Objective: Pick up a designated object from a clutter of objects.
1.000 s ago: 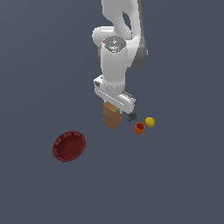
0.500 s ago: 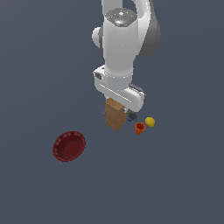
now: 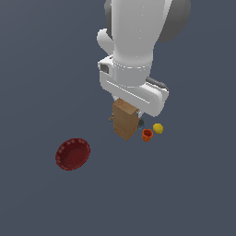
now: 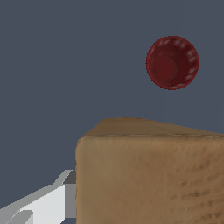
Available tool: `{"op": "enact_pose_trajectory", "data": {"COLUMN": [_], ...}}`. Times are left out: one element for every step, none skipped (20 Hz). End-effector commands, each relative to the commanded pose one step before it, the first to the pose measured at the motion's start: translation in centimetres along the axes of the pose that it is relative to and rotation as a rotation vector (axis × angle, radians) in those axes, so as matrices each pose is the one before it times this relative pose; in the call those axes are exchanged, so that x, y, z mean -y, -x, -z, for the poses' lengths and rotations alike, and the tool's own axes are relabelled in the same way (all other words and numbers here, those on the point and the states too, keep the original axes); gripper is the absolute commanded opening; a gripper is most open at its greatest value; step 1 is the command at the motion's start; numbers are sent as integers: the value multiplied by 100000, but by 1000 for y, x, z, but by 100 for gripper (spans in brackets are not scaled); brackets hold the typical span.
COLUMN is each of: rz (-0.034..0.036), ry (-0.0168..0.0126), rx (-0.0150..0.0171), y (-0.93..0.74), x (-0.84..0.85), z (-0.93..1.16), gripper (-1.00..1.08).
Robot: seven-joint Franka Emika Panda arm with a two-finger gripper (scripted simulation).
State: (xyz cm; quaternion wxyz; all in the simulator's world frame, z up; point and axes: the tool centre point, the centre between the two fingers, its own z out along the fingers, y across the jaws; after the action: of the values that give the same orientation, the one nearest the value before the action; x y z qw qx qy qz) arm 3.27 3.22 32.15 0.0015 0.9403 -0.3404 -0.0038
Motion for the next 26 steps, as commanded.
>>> {"op": "enact_pose_trajectory", "data": {"rz": [-15,0,0,0,0,0,0,0,0,0,0,0,0,-50,0,0,0,0,0,0,0,0,0,0,0,0], "ry": [-600,0,0,0,0,0,0,0,0,0,0,0,0,28,0,0,0,0,0,0,0,0,0,0,0,0], "rx": [-667,0,0,0,0,0,0,0,0,0,0,0,0,38,0,0,0,0,0,0,0,0,0,0,0,0], "y": [-701,-235,-231,-227,-223,-220,-216,-212,-208,-204,-200,-197,-193,-226,-185,-181,-178,-174,-170,-166,-162,-159,-153,-142,-132,-121], "x": [952,333,327,321,315,309,303,297,291,286,280,274,268,251,257,251,245,239,234,228,222,216,208,193,177,163], "z": [1943,547,536,525,514,503,492,482,471,461,451,440,430,390,410,400,390,379,369,359,349,339,325,300,276,252], "gripper": [-100,-100,-100,-100,-100,-100,-100,-100,-100,-100,-100,-100,-100,-100,-100,-100,-100,-100,-100,-100,-100,-100,-100,-100,-100,-100]}}
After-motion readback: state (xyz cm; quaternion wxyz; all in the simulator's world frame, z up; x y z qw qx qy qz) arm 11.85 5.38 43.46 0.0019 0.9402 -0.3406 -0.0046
